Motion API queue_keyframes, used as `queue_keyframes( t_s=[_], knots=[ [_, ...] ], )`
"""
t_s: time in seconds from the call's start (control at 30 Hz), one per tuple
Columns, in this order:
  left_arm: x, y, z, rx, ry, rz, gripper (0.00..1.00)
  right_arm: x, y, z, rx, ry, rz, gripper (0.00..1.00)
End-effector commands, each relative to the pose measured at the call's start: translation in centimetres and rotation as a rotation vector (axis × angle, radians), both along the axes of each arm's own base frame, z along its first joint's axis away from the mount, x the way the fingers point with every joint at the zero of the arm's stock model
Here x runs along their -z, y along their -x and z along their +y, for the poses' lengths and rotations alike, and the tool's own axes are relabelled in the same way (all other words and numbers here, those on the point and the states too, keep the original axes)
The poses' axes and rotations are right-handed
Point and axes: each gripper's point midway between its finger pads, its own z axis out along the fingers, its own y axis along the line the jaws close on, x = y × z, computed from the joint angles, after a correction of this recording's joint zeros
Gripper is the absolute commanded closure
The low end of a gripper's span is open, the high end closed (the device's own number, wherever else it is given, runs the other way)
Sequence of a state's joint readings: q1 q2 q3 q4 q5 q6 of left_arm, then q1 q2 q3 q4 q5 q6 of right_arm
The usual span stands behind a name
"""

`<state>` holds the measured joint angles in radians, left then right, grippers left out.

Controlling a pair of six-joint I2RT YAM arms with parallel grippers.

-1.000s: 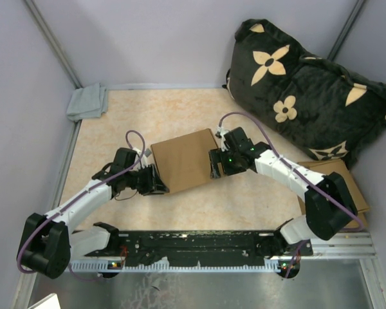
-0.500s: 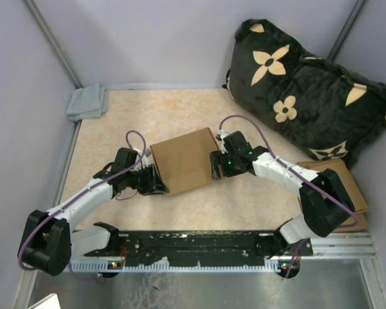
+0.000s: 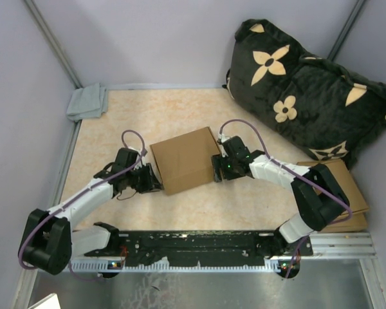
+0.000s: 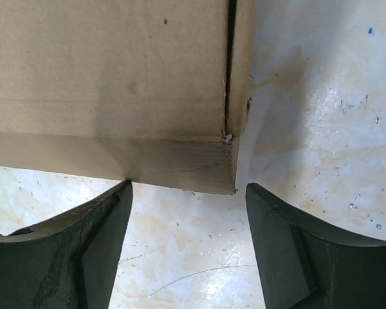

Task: Fold the paper box

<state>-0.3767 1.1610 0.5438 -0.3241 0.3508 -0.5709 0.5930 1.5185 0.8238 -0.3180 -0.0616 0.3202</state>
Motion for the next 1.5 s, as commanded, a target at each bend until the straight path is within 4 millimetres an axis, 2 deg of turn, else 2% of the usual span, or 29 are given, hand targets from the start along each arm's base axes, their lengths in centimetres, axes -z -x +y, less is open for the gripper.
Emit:
queue_keyframes(
  t_s=[0.0, 0.17, 0.3, 0.33, 0.37, 0.43, 0.47, 0.5, 0.6, 0.63, 0.73, 0.8, 0.93, 1.13, 1.2, 1.4, 1.47],
  knots=[
    [-1.8, -0.9, 0.5, -0.040, -0.006, -0.077, 0.68, -2.4, -1.1, 0.3, 0.023, -0.033, -0.092, 0.28],
    [-6.7, -2.3, 0.7, -0.066, 0.004, -0.197, 0.65, -6.6, -0.4, -0.1, 0.021, -0.084, -0.163, 0.26],
    [-9.7, -3.6, 0.7, -0.098, 0.025, -0.274, 0.65, -9.3, 0.7, 0.3, 0.001, -0.175, -0.208, 0.28],
    [-10.0, -4.1, 0.6, -0.104, 0.025, -0.290, 0.64, -9.9, 1.1, 0.8, -0.014, -0.213, -0.216, 0.35],
    [-10.3, -4.8, 0.6, -0.115, 0.024, -0.310, 0.64, -10.4, 1.5, 1.4, -0.035, -0.258, -0.224, 0.49],
    [-10.4, -6.4, 0.5, -0.141, 0.022, -0.346, 0.64, -11.2, 2.5, 3.4, -0.084, -0.366, -0.228, 0.95],
    [-10.0, -7.5, 0.4, -0.155, 0.016, -0.360, 0.65, -11.3, 3.0, 4.6, -0.109, -0.406, -0.229, 1.00],
    [-9.7, -8.4, 0.1, -0.161, 0.017, -0.372, 0.65, -11.4, 3.6, 6.0, -0.135, -0.438, -0.234, 1.00],
    [-7.8, -11.1, -0.9, -0.161, 0.003, -0.338, 0.68, -9.8, 4.9, 9.7, -0.198, -0.404, -0.232, 1.00],
    [-7.8, -11.9, -1.6, -0.146, 0.009, -0.338, 0.69, -9.1, 5.1, 10.8, -0.214, -0.380, -0.227, 1.00],
    [-6.7, -13.1, -2.8, -0.109, 0.012, -0.318, 0.71, -7.0, 4.6, 13.0, -0.207, -0.329, -0.216, 1.00],
    [-6.3, -13.5, -3.2, -0.098, 0.003, -0.317, 0.71, -6.4, 3.8, 14.0, -0.194, -0.335, -0.218, 1.00],
    [-5.0, -13.5, -2.9, -0.097, -0.029, -0.291, 0.71, -5.3, 2.8, 15.5, -0.184, -0.343, -0.232, 1.00],
    [-2.7, -12.6, -3.0, -0.089, -0.039, -0.218, 0.71, -5.4, 3.2, 18.6, -0.222, -0.403, -0.281, 1.00],
    [-1.8, -12.3, -3.1, -0.080, -0.043, -0.192, 0.72, -4.2, 3.2, 19.4, -0.216, -0.407, -0.273, 1.00],
    [0.5, -11.3, -3.3, -0.058, -0.055, -0.128, 0.73, -2.8, 1.1, 21.2, -0.152, -0.408, -0.292, 1.00],
    [1.2, -10.8, -3.4, -0.044, -0.061, -0.111, 0.75, -2.9, 0.3, 21.4, -0.127, -0.421, -0.327, 1.00]
  ],
)
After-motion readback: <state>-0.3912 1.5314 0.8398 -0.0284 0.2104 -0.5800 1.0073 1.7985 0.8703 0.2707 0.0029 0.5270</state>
